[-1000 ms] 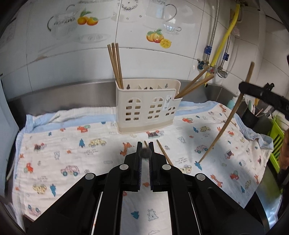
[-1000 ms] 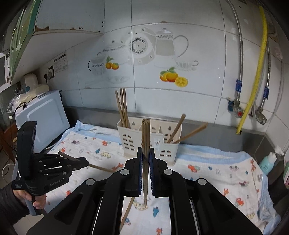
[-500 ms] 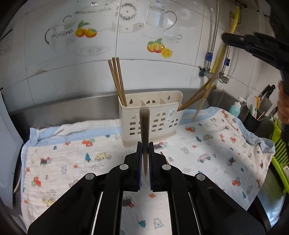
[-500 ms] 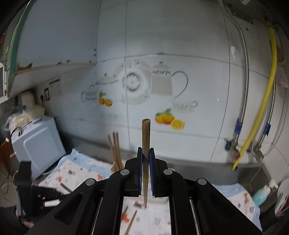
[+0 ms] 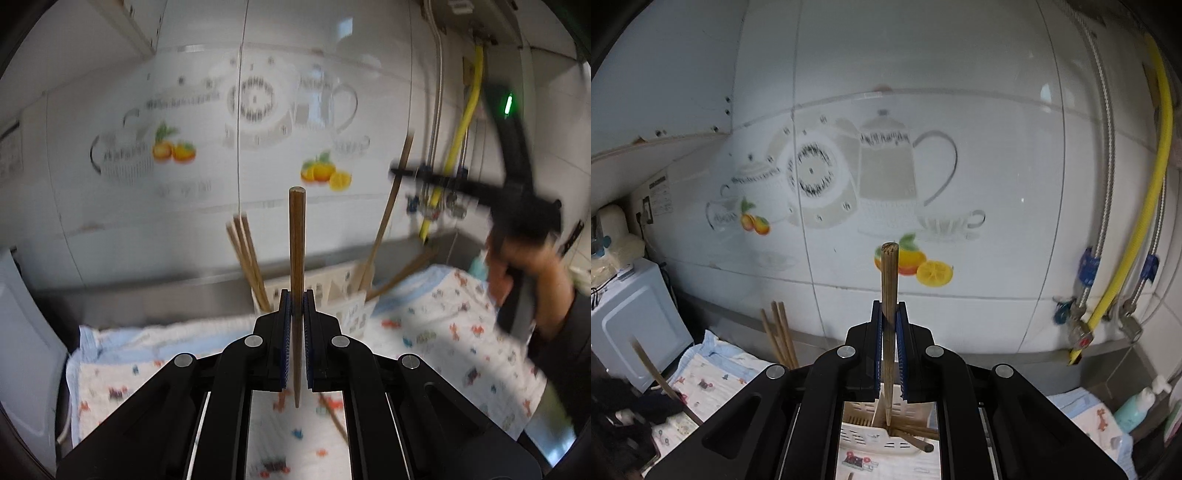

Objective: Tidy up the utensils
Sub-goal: 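Lift the chopsticks with both tools and carry them over the holder, then open both tools to drop the chopsticks into the holder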

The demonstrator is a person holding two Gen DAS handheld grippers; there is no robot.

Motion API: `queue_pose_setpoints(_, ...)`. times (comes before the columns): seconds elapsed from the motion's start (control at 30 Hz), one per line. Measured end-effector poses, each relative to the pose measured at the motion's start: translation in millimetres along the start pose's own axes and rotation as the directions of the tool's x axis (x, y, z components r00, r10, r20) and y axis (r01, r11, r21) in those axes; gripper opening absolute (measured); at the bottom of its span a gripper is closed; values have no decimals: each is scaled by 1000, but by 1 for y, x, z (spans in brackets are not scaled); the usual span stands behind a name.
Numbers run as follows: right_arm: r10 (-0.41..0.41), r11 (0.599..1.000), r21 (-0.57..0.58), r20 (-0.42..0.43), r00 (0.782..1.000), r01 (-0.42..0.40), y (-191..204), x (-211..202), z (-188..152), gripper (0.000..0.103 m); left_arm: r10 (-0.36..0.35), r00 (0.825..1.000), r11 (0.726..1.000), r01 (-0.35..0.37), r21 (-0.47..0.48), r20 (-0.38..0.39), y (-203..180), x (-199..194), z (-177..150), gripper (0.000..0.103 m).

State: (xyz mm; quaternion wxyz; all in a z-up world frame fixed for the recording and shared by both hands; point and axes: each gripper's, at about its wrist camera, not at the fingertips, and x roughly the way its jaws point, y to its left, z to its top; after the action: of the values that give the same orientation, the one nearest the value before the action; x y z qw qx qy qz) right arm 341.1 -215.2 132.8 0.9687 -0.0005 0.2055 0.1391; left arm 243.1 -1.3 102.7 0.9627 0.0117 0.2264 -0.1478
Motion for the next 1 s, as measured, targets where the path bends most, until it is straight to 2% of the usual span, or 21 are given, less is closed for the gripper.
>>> queue_pose_setpoints(0.23,2,1000,-2,-70,998,-2,-2,28,-23,7,34,992,998,-39,42,122,-11,4,50,5)
queue_pose_setpoints(0.3,6,1000,-5,-86,996,-6,-3,32,-29,7,30,990,999,-34,25,136,-9,11,61,5)
queue_pose_setpoints(0.37,1,1000,-16,-94,996,-3,-2,35,-34,7,62,984,998,-67,21,167,-9,19,71,5)
queue_pose_setpoints(0.43,2,1000,-19,-98,995,-4,-3,36,-37,7,57,984,998,-57,-2,171,-5,28,76,5)
queue_pose_setpoints(0.5,5,1000,-21,-105,994,-7,-3,38,-41,7,78,982,997,-77,-15,174,-2,39,77,5)
queue_pose_setpoints(0.77,7,999,-45,-115,993,-13,-1,40,-49,7,94,993,993,-89,-72,76,14,81,56,5)
queue_pose_setpoints(1.0,1,999,-40,-122,993,-6,-4,38,-51,8,75,997,993,-73,-97,13,23,94,41,6)
